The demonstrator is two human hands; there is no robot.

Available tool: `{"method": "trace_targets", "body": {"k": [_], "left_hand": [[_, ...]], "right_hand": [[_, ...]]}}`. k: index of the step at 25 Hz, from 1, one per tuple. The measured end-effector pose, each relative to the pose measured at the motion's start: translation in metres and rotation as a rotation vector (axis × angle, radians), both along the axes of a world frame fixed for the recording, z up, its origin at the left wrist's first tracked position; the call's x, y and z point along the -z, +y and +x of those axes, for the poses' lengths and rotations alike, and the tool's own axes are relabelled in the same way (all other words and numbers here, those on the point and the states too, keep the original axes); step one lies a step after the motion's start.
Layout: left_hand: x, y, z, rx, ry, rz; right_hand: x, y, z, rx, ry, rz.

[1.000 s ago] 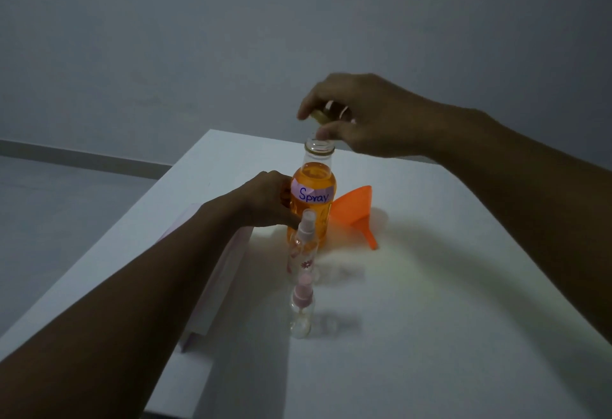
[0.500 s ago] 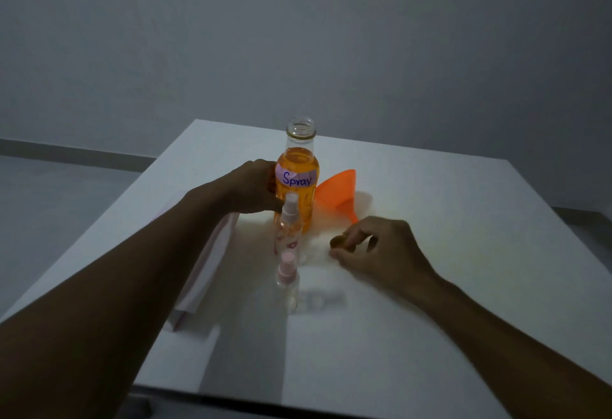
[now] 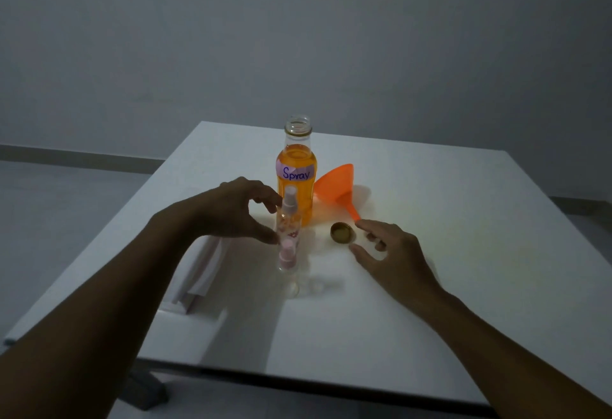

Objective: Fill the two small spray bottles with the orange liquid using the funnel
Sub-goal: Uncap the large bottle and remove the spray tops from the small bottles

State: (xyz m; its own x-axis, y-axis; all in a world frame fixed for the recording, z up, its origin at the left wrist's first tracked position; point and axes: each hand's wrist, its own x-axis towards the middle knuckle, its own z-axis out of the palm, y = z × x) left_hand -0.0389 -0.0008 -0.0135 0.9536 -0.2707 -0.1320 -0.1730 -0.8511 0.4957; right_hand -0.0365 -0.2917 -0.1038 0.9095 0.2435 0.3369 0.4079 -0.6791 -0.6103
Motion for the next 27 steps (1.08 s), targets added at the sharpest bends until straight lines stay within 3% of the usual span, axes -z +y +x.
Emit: {"method": "trace_targets", "body": {"k": [7, 10, 13, 18, 27], "left_hand": [[-0.015, -0.026, -0.008, 0.0, -0.159, -0.181], [-0.041, -0.053, -0.011, 0.013, -0.216, -0.271], [-0.053, -0.097, -0.016, 0.075, -0.354, -0.224], [-0.012, -0.158, -0.023, 0.098, -0.462, -0.187], [0.048, -0.19, -0.025, 0.151, -0.334, -0.332]], "right_hand": [[0.007, -0.069, -0.035, 0.058, 0.229, -0.24], [0.001, -0.076, -0.04, 0.064, 0.241, -0.039], [-0.022, -0.079, -0.044, 0.147, 0.219, 0.275], [-0.066, -0.093, -0.054, 0.119, 0.244, 0.711], [-0.054, -0.114, -0.045, 0.024, 0.364, 0.596]]}}
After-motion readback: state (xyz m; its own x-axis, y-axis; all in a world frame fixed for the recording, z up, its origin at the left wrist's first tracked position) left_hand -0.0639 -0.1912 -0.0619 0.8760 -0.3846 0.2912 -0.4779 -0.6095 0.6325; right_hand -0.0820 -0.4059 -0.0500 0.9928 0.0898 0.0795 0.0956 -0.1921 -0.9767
